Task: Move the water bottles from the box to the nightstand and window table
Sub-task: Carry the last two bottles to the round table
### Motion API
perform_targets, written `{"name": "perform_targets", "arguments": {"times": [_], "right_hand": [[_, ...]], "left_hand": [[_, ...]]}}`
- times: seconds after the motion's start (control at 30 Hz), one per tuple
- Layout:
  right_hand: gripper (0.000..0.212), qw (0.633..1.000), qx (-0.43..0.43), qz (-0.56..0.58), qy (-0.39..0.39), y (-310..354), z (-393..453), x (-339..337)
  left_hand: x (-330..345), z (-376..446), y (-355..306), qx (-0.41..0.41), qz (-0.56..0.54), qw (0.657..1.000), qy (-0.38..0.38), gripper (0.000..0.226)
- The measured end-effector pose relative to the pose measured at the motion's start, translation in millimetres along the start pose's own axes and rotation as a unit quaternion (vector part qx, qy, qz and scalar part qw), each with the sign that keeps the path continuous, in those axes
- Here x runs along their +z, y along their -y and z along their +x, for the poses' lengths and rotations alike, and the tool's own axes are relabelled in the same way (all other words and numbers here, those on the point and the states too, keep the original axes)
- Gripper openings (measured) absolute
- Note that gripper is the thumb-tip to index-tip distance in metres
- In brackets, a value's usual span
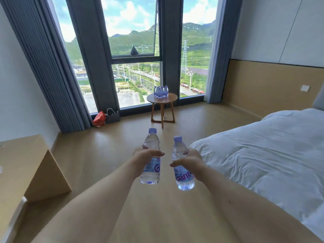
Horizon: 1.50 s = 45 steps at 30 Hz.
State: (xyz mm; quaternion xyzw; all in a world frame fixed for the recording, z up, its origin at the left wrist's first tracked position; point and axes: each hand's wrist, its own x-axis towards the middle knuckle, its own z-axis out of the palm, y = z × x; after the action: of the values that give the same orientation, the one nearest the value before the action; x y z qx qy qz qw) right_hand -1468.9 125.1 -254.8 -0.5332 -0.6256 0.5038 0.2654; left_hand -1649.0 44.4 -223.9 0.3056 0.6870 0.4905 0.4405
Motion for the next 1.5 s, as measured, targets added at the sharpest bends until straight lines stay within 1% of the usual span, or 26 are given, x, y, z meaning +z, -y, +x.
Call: {"name": "perform_targets", "arguments": {"times": [0.07, 0.17, 0.33, 0.43, 0.57, 0.7, 0.87, 0.97, 1.03, 1.1, 1.17, 1.27, 1.33, 1.4, 1.5], "right_hand": [[0.048, 1.0, 0.0, -0.002, -0.003, 1, 34, -2], [0.051, 1.0, 0.004, 0.004, 0.0, 0, 88, -9], [0.046, 1.0, -0.006, -0.002, -0.009, 8, 198, -40], [0.048, 1.0, -0.013, -0.009, -0.007, 24, 265, -67], [0.045, 1.0, -0.018, -0.01, -0.004, 48, 340, -98], [0.046, 1.0, -0.004, 0.014, -0.002, 62, 407, -109], [0.042, 0.999, 0.021, 0.029, 0.007, 70, 487, -95], [0.046, 0.999, 0.029, 0.028, 0.003, 77, 545, -80], [0.054, 0.999, 0.035, 0.019, 0.003, 85, 589, -68], [0.057, 0.999, 0.038, 0.013, 0.0, 97, 633, -55], [0.056, 0.999, 0.037, 0.013, -0.011, 111, 677, -44], [0.052, 0.999, 0.038, 0.023, -0.028, 135, 738, -30], [0.052, 0.998, 0.042, 0.033, -0.029, 149, 773, -22], [0.053, 0.998, 0.041, 0.043, -0.033, 161, 807, -14], [0.05, 0.997, 0.051, 0.05, -0.026, 169, 855, -5]], "left_hand": [[6, 34, -12, 0.011, 0.012, 1.0, 0.001, 0.069], [21, 87, -27, 0.024, 0.015, 1.0, 0.0, 0.068], [59, 186, -54, 0.035, 0.025, 0.999, 0.009, 0.07], [85, 243, -80, 0.028, 0.016, 0.999, 0.005, 0.068], [110, 314, -116, 0.019, 0.015, 1.0, 0.003, 0.06], [124, 378, -139, 0.003, 0.013, 1.0, -0.005, 0.064], [123, 466, -146, -0.019, 0.021, 1.0, 0.0, 0.069], [115, 528, -150, -0.023, 0.021, 1.0, 0.0, 0.07], [109, 574, -155, -0.023, 0.011, 1.0, 0.0, 0.065], [101, 621, -163, -0.019, 0.005, 1.0, -0.003, 0.055], [94, 669, -174, -0.024, 0.005, 1.0, -0.001, 0.052], [82, 733, -196, -0.033, 0.014, 0.999, 0.012, 0.057], [74, 772, -212, -0.028, 0.023, 0.999, 0.017, 0.058], [68, 810, -226, -0.026, 0.023, 0.999, 0.024, 0.054], [63, 858, -238, -0.048, 0.025, 0.998, 0.035, 0.056]]}}
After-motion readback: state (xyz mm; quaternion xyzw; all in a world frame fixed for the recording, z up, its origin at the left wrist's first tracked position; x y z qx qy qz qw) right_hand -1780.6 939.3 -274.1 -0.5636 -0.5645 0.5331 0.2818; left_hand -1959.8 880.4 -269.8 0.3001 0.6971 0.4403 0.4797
